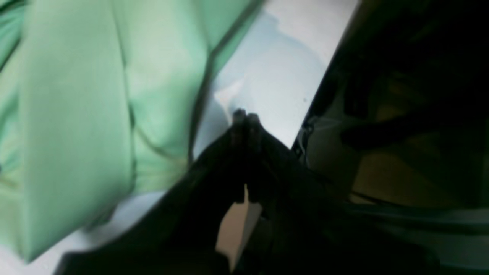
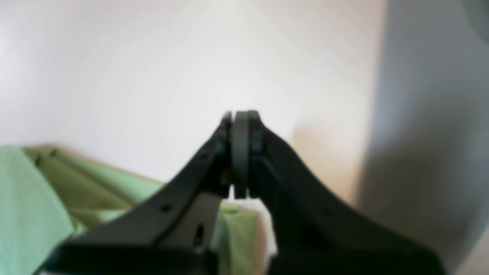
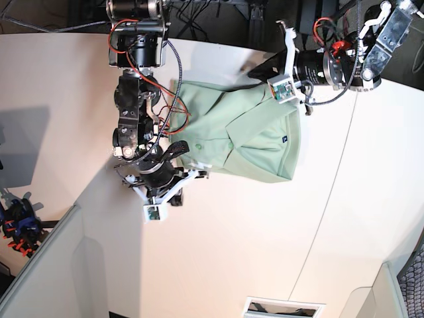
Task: Fold the T-shirt properly
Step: 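Lift and flip the bundle with the right gripper, collar side up, then press and square the folded shirt's sides with both grippers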
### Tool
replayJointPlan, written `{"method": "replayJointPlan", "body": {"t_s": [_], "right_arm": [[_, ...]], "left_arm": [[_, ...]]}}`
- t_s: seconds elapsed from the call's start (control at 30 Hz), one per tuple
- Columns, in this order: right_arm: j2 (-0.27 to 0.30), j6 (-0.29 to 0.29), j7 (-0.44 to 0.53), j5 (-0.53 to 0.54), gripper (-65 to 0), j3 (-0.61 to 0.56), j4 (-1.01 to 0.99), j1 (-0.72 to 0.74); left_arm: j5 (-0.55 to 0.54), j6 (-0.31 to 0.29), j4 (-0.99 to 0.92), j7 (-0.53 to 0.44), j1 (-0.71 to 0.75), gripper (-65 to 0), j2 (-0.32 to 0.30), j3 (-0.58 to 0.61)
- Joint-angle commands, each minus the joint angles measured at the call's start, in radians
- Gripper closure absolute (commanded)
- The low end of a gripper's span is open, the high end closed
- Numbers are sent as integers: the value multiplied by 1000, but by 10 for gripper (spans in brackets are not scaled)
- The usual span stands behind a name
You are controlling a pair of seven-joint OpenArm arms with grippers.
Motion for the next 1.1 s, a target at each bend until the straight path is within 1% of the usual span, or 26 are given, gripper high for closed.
{"method": "replayJointPlan", "body": {"t_s": [0.0, 0.07, 0.13, 0.23, 0.3, 0.37, 0.47, 0.5, 0.6, 0.8, 0.93, 1.0, 1.07], "right_arm": [[0, 28, 34, 17, 0, -3, 1, 27], [1, 56, 37, 35, 0, -13, -26, 27], [6, 58, 37, 37, 0, -24, -43, 24], [31, 61, 36, 37, 0, -48, -61, 24], [52, 61, 24, 38, 0, -64, -61, 24], [72, 64, -5, 66, 0, -78, -61, 24], [98, 64, -100, 154, 0, -85, -59, 20], [105, 64, -111, 181, 0, -85, -54, 9], [123, 64, -96, 220, 0, -82, -18, -48], [117, 64, -95, 221, 0, -82, 101, -204], [116, 64, -95, 224, 0, -82, 220, -320], [115, 64, -95, 248, 0, -83, 282, -377], [105, 64, -95, 275, 0, -83, 337, -427]], "left_arm": [[7, 18, 0, -38, -14, 0, 8, -3], [31, 39, -34, -52, -28, 0, 27, -3], [38, 48, -72, -57, -47, 0, 32, -3], [76, 50, -120, -93, -68, 0, 34, -3], [110, 83, -147, -112, -86, 0, 34, -3], [143, 106, -169, -129, -105, 0, 23, -3], [153, 109, -207, -151, -138, 0, -12, -3], [153, 109, -220, -164, -146, 0, -20, -3], [149, 111, -262, -188, -171, 0, -38, -3], [157, 113, -352, -231, -238, 0, -38, -3], [157, 129, -420, -239, -307, 0, -38, -3], [157, 146, -446, -244, -336, 0, -38, -3], [157, 146, -470, -258, -360, 0, -38, -3]]}}
